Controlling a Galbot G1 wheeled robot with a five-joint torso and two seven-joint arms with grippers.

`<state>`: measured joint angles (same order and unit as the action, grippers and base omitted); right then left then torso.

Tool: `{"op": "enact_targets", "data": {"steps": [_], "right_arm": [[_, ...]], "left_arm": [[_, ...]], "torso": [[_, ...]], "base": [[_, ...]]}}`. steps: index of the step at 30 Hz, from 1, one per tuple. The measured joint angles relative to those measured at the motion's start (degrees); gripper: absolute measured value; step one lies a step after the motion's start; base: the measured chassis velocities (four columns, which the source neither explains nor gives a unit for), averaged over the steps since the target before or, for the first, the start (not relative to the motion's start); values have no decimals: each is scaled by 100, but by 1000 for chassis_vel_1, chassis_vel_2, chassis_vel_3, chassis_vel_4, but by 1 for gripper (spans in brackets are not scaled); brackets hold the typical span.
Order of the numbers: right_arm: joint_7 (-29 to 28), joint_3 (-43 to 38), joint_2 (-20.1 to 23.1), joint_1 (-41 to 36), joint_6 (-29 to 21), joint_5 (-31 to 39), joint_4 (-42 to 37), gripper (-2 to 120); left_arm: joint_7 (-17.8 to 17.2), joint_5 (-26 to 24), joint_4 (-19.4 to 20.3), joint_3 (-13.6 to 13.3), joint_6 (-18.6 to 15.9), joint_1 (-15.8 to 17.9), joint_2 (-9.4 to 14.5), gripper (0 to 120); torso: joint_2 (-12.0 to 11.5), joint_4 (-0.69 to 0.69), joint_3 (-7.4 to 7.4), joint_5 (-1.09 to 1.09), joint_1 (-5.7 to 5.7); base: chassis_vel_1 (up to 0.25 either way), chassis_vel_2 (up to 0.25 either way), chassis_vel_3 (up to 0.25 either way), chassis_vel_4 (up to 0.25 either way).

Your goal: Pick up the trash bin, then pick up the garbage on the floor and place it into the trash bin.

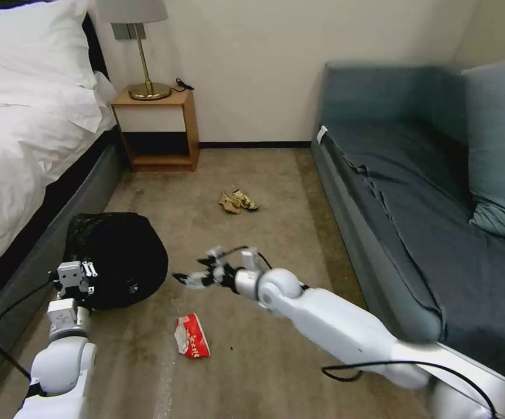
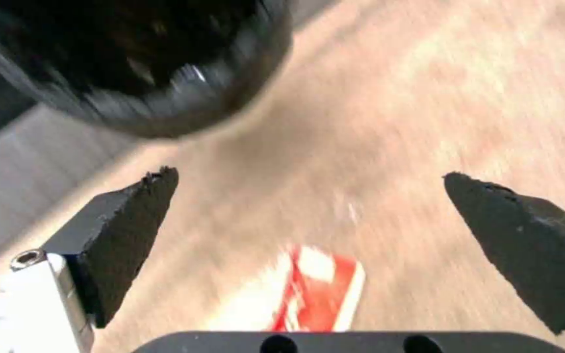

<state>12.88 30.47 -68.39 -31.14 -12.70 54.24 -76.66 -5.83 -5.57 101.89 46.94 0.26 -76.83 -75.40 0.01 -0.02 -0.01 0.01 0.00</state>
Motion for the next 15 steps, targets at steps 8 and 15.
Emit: {"op": "enact_targets", "data": {"steps": [8, 15], "right_arm": [[123, -220, 62, -747, 46, -514, 123, 100], [175, -223, -234, -1367, 180, -1045, 298, 100]], "left_arm": [[4, -5, -30, 120, 93, -69, -70, 5], [-127, -21, 186, 150, 80, -161, -243, 5]], "torso": [[0, 2, 0, -1, 0], [0, 2, 0, -1, 0]], "base": [[0, 0, 0, 0], [0, 0, 0, 0]]}}
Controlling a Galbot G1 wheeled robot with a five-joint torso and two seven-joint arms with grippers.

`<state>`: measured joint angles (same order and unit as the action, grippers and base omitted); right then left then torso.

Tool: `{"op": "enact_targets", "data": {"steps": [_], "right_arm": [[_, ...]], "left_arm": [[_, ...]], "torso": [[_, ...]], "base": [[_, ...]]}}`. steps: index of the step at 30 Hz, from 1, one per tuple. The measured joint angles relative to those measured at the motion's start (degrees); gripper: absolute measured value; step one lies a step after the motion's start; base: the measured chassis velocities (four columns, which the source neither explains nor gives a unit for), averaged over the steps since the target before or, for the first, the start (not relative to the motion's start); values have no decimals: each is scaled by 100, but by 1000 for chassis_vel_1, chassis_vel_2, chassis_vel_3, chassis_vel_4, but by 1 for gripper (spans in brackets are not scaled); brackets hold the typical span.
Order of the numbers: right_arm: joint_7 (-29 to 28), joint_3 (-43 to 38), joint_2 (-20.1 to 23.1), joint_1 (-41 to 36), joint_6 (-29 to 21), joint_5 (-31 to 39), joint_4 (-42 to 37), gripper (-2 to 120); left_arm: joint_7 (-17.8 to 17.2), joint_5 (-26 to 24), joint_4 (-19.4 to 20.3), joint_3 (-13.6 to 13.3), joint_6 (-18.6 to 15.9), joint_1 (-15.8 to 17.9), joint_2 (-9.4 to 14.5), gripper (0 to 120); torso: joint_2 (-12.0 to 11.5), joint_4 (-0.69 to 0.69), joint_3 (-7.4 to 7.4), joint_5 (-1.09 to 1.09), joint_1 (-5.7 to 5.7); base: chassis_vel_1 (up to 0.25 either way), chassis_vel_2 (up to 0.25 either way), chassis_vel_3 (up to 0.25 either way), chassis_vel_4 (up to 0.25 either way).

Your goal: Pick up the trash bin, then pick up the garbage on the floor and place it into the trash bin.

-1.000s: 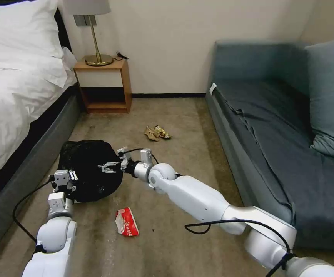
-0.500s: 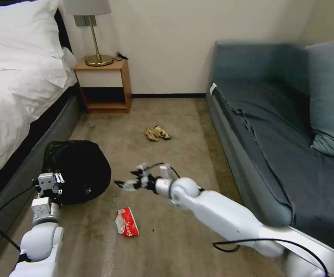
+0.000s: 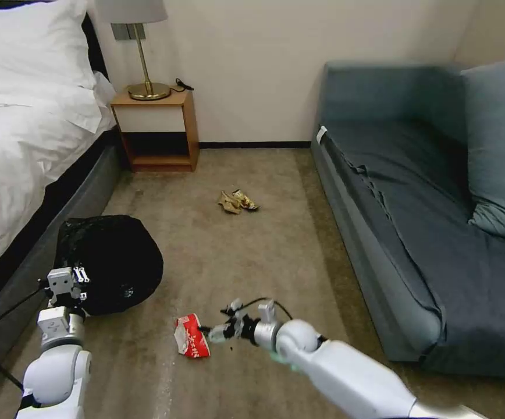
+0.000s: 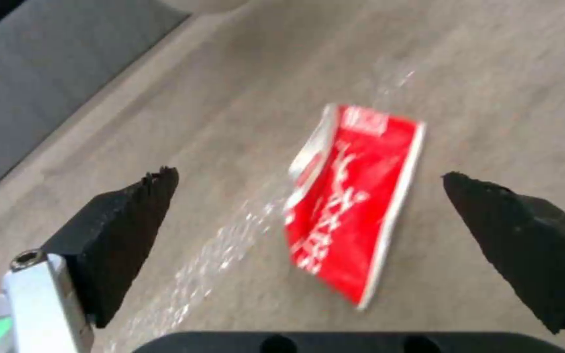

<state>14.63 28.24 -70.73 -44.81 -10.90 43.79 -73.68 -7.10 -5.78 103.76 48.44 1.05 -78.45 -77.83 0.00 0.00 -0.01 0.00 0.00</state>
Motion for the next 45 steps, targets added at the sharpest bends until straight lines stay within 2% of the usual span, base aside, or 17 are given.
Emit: {"op": "enact_targets", "data": {"steps": [9, 16, 34, 45], "right_arm": [[42, 206, -284, -111, 134, -264, 297, 100], [53, 460, -608, 96, 181, -325, 689, 100], [76, 818, -978, 333, 264, -470, 1317, 100], [210, 695, -1865, 600, 681, -1134, 2742, 100]], "left_arm": [[-53, -34, 215, -17, -16, -165, -147, 5], [-57, 43, 281, -32, 51, -229, -283, 5], [-14, 116, 438, -112, 271, -451, -327, 5], [68, 82, 424, -129, 367, -474, -305, 5]], "torso": [[0, 0, 0, -1, 0], [0, 0, 1, -1, 0], [-1, 0, 1, -1, 0], [-1, 1, 1, -1, 0]], "base": [[0, 0, 0, 0], [0, 0, 0, 0], [0, 0, 0, 0], [0, 0, 0, 0]]}}
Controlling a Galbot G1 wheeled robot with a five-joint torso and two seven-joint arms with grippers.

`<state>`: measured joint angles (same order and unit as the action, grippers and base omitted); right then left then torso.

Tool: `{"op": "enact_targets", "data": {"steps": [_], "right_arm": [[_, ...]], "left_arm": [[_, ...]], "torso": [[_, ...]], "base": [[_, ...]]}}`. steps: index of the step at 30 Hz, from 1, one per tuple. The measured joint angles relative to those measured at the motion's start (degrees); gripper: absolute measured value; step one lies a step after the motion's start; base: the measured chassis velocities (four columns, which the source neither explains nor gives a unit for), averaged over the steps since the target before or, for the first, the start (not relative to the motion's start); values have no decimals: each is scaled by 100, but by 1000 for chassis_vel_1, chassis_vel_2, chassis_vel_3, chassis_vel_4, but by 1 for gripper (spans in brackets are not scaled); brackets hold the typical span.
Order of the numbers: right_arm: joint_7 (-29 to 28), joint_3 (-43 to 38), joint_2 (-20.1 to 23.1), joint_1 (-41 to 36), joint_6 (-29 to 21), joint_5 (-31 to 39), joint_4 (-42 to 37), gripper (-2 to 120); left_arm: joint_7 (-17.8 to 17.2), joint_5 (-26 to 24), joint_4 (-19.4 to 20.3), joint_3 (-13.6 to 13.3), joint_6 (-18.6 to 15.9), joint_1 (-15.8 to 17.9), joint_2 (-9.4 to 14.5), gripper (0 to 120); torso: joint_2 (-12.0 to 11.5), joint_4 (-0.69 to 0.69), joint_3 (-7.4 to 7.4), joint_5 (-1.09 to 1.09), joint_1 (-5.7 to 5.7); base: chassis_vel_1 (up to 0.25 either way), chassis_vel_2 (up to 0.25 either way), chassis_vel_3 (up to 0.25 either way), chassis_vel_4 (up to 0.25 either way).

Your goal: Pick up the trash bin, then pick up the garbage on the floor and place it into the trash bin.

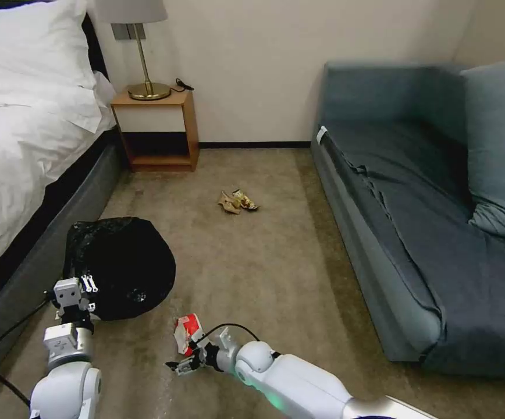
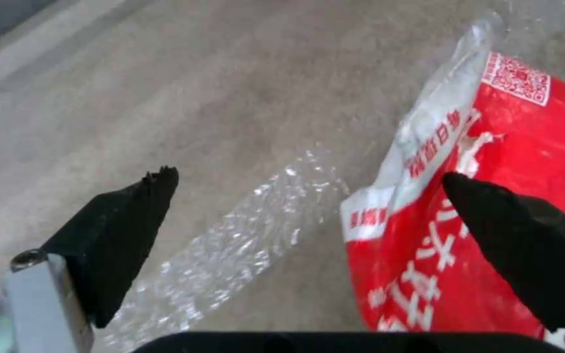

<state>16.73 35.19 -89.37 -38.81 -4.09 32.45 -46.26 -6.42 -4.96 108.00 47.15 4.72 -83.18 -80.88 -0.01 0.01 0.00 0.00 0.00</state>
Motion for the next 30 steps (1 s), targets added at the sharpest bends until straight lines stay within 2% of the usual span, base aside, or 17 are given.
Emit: {"op": "enact_targets", "data": {"steps": [6, 8, 10, 11, 12, 14, 15, 17, 18, 20, 21, 24, 25, 28, 30], "right_arm": [[52, -206, -159, 71, 138, -183, 467, 100], [83, -301, -253, 138, 221, -239, 727, 92], [98, -318, -270, 153, 239, -253, 779, 90], [134, -347, -287, 187, 274, -275, 892, 84], [134, -347, -287, 187, 274, -275, 892, 84], [219, -375, -295, 252, 319, -288, 1078, 70], [219, -375, -295, 252, 319, -288, 1078, 70], [264, -388, -293, 277, 338, -287, 1134, 59], [264, -388, -293, 277, 338, -287, 1134, 59], [283, -406, -290, 283, 346, -287, 1157, 48], [283, -406, -290, 283, 346, -287, 1157, 48], [288, -455, -284, 267, 359, -303, 1137, 32], [288, -455, -284, 267, 359, -303, 1137, 32], [276, -473, -276, 227, 359, -308, 998, 19], [268, -476, -257, 213, 359, -308, 944, 16]], "left_arm": [[39, -35, -173, -86, 29, 106, 86, 5], [57, -46, -253, -115, 35, 160, 119, 5], [60, -50, -264, -116, 36, 169, 124, 5], [61, -60, -278, -117, 36, 187, 133, 5], [61, -60, -278, -117, 36, 187, 133, 5], [71, -95, -290, -129, 36, 240, 169, 5], [71, -95, -290, -129, 36, 240, 169, 5], [76, -102, -314, -133, 34, 274, 181, 5], [76, -102, -314, -133, 34, 274, 181, 5], [86, -105, -320, -136, 30, 279, 193, 5], [86, -105, -320, -136, 30, 279, 193, 5], [94, -128, -328, -125, 27, 296, 226, 5], [94, -128, -328, -125, 27, 296, 226, 5], [95, -150, -349, -108, 23, 314, 237, 5], [95, -151, -361, -101, 23, 320, 238, 5]], "torso": [[0, -2, 0, 0, 0], [0, -2, 1, 0, 0], [0, -2, 0, 0, 0], [0, 0, 0, 0, 0], [0, 0, 0, 0, 0], [0, -1, 0, 0, 0], [0, -1, 0, 0, 0], [0, -1, 0, 0, 0], [0, -1, 0, 0, 0], [0, 0, 0, 0, 0], [0, 0, 0, 0, 0], [0, -1, 0, 0, 0], [0, -1, 0, 0, 0], [0, -1, 0, 0, 0], [0, 0, 0, 1, 0]], "base": [[0, 0, 0, 0], [0, 0, 0, 0], [0, 0, 0, 0], [0, 0, 0, 0], [0, 0, 0, 0], [0, 0, 0, 0], [0, 0, 0, 0], [0, 0, 0, 0], [0, 0, 0, 0], [0, 0, 0, 0], [0, 0, 0, 0], [0, 0, 0, 0], [0, 0, 0, 0], [0, 0, 0, 0], [0, 0, 0, 0]]}}
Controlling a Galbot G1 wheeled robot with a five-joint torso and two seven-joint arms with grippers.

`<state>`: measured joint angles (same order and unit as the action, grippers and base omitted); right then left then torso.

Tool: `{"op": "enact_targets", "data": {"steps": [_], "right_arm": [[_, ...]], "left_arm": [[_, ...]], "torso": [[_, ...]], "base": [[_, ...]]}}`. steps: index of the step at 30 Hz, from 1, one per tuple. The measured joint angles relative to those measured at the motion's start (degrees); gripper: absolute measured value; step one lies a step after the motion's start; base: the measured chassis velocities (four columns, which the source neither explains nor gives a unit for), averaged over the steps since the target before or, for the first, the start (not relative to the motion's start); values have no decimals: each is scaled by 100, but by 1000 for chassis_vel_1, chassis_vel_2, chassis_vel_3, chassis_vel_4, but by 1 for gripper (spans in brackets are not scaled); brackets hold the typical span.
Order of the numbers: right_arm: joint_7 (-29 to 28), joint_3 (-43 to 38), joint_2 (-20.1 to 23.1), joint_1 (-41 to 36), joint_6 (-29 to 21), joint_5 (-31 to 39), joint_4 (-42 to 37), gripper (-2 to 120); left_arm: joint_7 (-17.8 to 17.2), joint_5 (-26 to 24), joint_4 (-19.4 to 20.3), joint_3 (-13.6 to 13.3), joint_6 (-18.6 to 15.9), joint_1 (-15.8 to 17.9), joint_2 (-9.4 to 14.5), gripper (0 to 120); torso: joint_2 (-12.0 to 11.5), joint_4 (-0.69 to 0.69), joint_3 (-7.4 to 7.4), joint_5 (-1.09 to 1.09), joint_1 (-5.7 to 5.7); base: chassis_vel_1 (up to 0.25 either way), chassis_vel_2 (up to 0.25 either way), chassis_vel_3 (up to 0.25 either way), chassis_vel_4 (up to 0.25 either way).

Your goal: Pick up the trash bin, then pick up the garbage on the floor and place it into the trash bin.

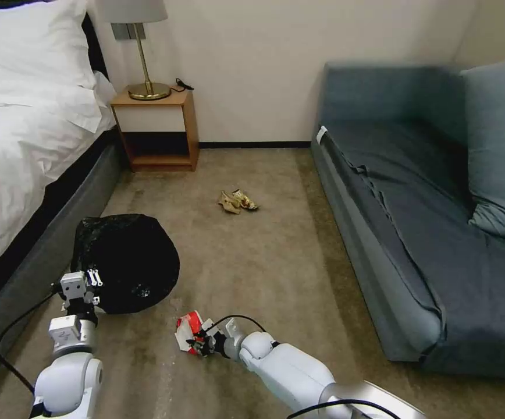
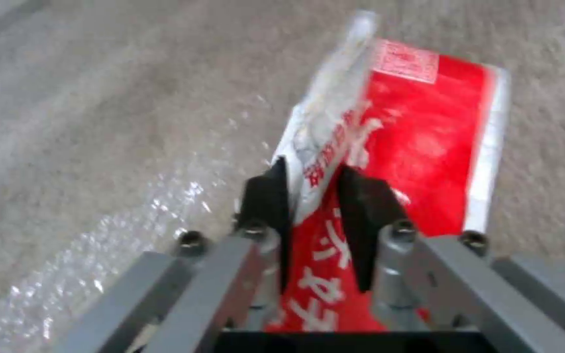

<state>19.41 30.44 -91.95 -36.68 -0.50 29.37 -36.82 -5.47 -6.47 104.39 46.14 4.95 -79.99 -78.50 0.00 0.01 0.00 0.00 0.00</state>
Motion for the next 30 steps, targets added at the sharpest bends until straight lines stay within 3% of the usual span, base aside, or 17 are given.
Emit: {"op": "enact_targets", "data": {"steps": [3, 14, 22, 30], "right_arm": [[-49, -34, 177, -54, -13, 3, -278, 1], [-254, -254, 913, -141, -115, 78, -1280, 0], [-530, -680, 1595, 30, -345, 441, -2406, 0], [-798, -793, 1985, 360, -560, 808, -3122, 0]], "left_arm": [[6, 4, -30, 17, 2, 3, 3, 5], [36, 101, -280, 31, 260, 10, -123, 5], [37, 11, -248, -15, 222, 146, 13, 5], [48, -137, -327, 3, 210, 286, 146, 5]], "torso": [[0, 0, 0, 0, 0], [0, -1, 0, 0, 0], [0, -1, 0, 1, 0], [1, -1, 0, 0, 0]], "base": [[0, 0, 0, 0], [0, 0, 0, 0], [0, 0, 0, 0], [0, 0, 0, 0]]}}
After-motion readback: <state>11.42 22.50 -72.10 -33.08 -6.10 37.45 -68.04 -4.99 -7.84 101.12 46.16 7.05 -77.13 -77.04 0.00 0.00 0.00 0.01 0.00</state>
